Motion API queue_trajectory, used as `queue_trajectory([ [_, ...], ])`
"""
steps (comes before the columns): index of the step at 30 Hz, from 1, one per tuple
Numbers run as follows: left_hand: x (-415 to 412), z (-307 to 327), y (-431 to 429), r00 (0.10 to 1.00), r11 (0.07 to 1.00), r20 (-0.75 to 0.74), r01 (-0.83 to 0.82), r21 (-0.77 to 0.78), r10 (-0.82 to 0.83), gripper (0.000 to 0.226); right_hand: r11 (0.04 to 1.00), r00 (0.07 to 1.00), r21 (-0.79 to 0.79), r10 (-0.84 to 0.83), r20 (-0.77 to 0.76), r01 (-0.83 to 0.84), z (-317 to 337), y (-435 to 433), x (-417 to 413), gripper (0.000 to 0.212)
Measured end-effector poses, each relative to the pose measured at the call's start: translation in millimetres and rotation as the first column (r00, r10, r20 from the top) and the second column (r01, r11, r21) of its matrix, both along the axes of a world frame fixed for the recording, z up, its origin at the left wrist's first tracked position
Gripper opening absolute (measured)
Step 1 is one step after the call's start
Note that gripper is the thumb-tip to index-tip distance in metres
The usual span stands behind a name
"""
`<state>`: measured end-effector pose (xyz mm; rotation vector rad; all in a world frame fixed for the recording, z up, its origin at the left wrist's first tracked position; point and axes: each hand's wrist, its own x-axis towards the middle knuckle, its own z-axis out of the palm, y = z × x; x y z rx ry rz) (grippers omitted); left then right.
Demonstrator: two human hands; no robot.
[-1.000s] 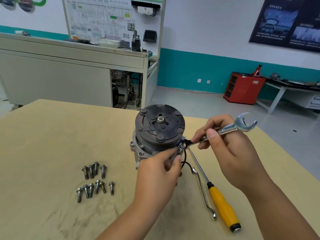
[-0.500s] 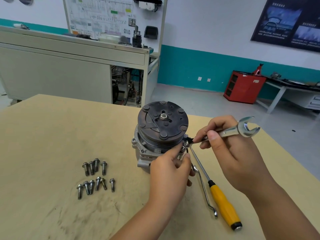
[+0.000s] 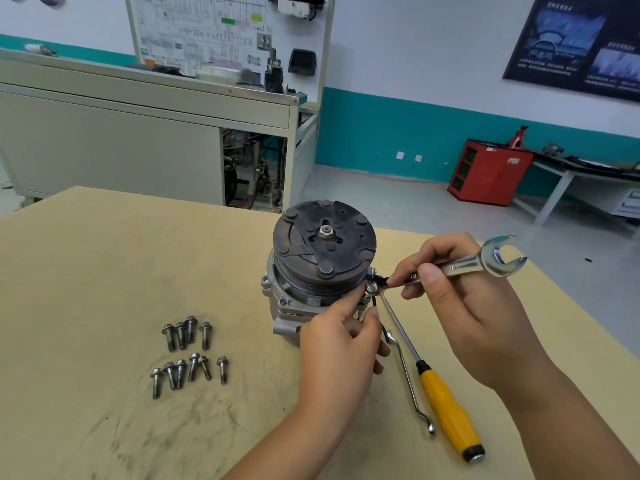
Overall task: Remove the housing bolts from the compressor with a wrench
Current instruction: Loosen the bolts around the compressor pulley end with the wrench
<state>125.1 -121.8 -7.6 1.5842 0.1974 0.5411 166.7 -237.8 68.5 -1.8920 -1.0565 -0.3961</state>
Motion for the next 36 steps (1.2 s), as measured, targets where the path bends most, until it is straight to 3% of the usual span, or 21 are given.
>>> queue_trajectory([
  [19, 1.5, -1.9, -1.7, 0.999, 1.0, 0.035, -0.002, -0.026, 0.003, 0.04, 0.997, 0.999, -0.076, -0.004, 0.035, 0.006, 2.8, 2.6, 3.1, 0.013],
  [23, 0.9, 0.2, -2.2, 0.999, 0.996, 0.036, 0.015, -0.086, -0.012, 0.037, 0.992, 0.998, -0.12, -0.033, 0.051, 0.039, 1.7, 6.0, 4.1, 0.024],
  [36, -2.9, 4.0, -0.9, 0.989, 0.96, 0.053, 0.149, -0.236, -0.14, 0.036, 1.0, 0.999, 0.007, -0.026, -0.047, 0.027, -7.2, 5.7, 3.4, 0.027],
])
